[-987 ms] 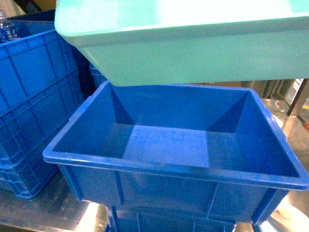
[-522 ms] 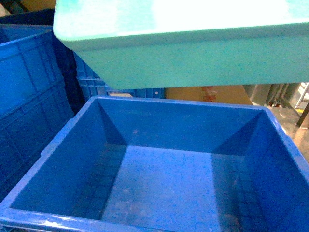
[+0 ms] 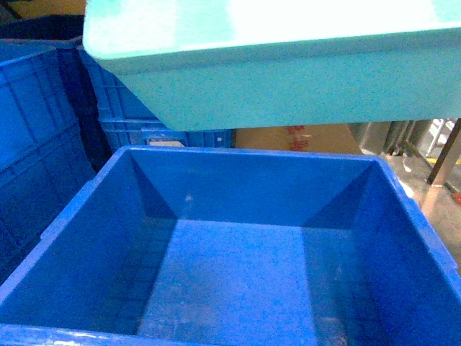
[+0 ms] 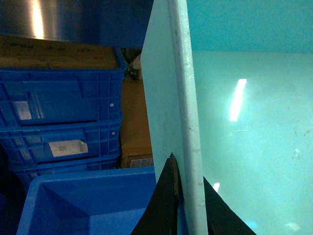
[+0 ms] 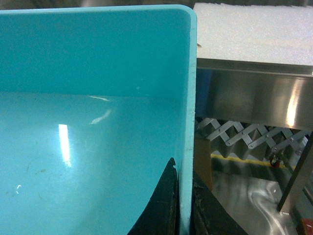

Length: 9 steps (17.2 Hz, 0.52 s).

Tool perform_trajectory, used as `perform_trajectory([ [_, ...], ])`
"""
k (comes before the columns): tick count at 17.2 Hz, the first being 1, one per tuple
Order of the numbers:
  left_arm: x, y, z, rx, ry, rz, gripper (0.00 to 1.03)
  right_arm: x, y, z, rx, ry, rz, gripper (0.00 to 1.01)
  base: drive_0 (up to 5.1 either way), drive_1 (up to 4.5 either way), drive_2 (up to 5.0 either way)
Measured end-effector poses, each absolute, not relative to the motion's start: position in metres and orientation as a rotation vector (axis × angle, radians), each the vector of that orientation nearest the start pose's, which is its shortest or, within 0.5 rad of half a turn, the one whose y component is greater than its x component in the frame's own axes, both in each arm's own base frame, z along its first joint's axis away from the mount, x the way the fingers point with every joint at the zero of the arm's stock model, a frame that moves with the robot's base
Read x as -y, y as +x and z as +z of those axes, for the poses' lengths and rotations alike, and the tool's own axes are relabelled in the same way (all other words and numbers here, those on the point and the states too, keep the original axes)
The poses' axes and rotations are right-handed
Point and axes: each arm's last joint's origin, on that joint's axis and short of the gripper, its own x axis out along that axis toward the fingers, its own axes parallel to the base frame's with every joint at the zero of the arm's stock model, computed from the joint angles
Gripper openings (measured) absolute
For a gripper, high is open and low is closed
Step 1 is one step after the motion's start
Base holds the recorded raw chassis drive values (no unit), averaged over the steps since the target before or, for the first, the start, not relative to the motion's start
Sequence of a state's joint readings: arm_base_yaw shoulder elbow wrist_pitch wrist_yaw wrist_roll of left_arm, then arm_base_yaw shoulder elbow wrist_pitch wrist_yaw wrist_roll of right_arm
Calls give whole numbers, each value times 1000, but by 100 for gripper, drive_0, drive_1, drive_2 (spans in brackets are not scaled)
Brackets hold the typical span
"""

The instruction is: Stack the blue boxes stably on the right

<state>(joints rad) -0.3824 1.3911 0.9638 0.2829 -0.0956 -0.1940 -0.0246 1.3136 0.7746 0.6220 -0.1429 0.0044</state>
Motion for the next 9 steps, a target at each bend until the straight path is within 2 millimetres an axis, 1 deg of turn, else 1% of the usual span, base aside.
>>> perform_trajectory([
  [6,116,294,302,-168,-158,-273,2,3,290,293,83,-3,117,2,-471,266,266],
  [9,113,295,302,-168,-159,-266,2,1,290,294,93,-3,128,2,0,0,0],
])
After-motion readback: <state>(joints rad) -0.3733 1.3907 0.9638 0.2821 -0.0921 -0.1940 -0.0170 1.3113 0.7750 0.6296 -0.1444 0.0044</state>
